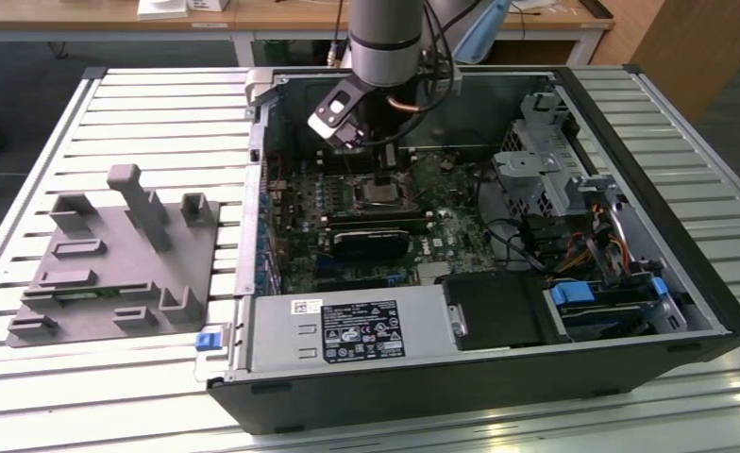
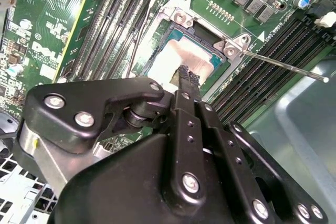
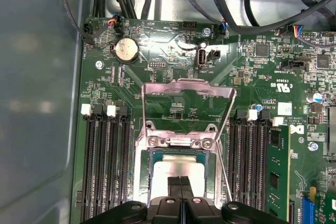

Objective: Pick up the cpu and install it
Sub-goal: 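Close the cpu cover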

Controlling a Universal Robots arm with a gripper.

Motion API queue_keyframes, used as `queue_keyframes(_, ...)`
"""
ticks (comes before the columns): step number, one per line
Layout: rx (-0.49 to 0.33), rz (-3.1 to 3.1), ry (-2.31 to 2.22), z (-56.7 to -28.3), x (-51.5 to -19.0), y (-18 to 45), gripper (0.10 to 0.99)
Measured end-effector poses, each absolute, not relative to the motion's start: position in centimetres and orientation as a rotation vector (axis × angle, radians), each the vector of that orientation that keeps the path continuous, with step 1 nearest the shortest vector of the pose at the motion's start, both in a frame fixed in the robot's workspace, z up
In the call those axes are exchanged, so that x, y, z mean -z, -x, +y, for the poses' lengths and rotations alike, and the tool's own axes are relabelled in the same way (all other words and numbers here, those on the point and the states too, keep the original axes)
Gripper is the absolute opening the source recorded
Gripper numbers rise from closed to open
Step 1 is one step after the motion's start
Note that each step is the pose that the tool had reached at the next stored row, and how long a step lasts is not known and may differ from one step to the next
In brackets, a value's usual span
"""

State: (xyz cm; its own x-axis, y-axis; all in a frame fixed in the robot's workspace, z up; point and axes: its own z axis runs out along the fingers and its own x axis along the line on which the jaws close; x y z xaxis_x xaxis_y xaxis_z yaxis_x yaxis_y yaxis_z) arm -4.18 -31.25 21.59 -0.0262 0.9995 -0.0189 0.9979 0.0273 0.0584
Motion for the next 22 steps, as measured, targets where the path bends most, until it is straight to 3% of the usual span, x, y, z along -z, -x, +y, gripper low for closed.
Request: queue_keyframes(22,-0.044,2.212,-2.153,-31.3,-23.7,4.2,0.106)
